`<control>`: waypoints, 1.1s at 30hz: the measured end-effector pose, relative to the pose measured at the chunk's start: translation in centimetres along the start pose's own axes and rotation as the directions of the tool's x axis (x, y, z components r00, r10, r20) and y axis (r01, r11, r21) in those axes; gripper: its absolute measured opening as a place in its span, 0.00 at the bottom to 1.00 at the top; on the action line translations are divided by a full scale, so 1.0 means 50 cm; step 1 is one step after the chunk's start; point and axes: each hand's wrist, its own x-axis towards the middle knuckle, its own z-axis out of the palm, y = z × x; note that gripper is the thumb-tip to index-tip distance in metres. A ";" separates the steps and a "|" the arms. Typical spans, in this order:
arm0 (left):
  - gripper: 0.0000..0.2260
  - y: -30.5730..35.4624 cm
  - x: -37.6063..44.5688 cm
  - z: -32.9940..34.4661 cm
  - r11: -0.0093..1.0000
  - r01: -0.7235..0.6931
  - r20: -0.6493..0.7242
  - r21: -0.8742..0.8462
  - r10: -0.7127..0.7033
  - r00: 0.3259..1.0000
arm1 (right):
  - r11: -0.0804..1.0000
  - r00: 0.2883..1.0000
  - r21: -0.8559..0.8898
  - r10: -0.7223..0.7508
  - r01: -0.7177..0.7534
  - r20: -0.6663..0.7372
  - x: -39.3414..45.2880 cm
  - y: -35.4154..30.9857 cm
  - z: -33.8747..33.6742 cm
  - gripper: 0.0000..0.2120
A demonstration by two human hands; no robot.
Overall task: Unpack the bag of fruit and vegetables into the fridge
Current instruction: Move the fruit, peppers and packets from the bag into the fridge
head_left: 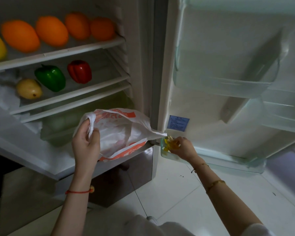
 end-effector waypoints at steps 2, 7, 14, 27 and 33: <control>0.16 0.004 -0.003 -0.001 1.000 -0.002 -0.010 0.001 0.002 1.000 | 1.000 1.000 -0.014 -0.007 0.007 0.023 0.000 0.002 -0.001 0.19; 0.16 0.010 -0.008 -0.001 1.000 -0.009 -0.027 0.007 0.009 1.000 | 0.987 0.967 0.056 -0.138 0.153 -0.212 -0.019 -0.019 -0.020 0.16; 0.12 0.019 -0.011 -0.010 1.000 -0.028 -0.083 0.013 0.029 0.996 | 0.905 0.849 -0.176 -0.424 0.387 -0.314 -0.025 -0.118 -0.021 0.19; 0.11 0.033 -0.055 -0.066 0.995 -0.023 -0.238 0.094 0.045 0.970 | 0.832 0.894 0.338 -0.374 0.441 -0.247 -0.078 -0.241 -0.043 0.06; 0.06 0.059 -0.103 -0.112 0.993 0.028 -0.350 0.112 0.013 0.937 | 0.710 0.832 0.445 -0.521 0.546 -0.188 -0.118 -0.328 -0.073 0.05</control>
